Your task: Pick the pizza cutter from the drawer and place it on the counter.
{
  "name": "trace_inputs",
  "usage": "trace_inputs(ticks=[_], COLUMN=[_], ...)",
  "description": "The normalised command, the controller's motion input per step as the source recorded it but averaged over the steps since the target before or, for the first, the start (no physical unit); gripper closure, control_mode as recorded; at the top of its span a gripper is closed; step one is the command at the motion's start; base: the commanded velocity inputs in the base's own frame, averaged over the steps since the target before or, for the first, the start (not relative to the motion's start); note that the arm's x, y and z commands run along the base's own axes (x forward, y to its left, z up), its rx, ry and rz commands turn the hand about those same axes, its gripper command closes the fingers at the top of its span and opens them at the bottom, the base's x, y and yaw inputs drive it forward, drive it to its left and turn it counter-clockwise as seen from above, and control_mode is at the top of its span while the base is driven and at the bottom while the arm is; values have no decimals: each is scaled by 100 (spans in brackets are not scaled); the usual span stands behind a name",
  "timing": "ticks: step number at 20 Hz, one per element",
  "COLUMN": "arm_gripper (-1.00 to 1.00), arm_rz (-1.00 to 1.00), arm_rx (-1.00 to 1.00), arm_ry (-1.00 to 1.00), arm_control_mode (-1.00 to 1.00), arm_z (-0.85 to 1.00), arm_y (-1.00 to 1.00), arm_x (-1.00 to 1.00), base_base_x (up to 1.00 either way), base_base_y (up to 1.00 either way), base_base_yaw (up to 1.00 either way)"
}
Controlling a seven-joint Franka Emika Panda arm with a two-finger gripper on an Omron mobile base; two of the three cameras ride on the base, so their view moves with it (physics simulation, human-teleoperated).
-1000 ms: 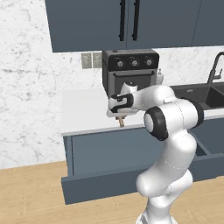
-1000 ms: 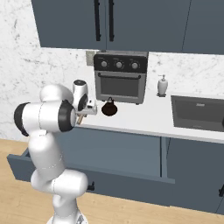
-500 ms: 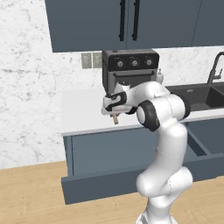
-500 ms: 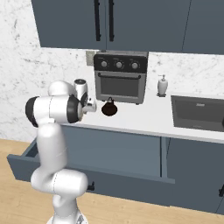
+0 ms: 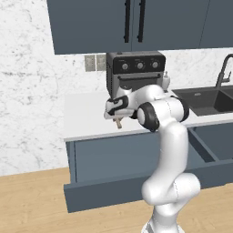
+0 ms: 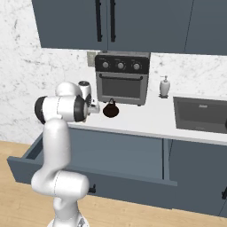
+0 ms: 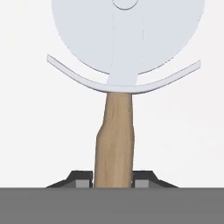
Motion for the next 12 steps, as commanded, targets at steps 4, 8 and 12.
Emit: trace_inputs(ticks=[4,8,12], arm_gripper=[100,-100,-100], arm_rz=[0,0,0], arm_rx=[0,0,0], arm_ry=[0,0,0], arm_control_mode=[-100,-100,-100], arm_z=[-22,0,0], arm_y=[0,0,0], arm_x=[10,2,0], base_base_x=[0,0,0], base_base_y=[0,0,0], base_base_yaw=[0,0,0])
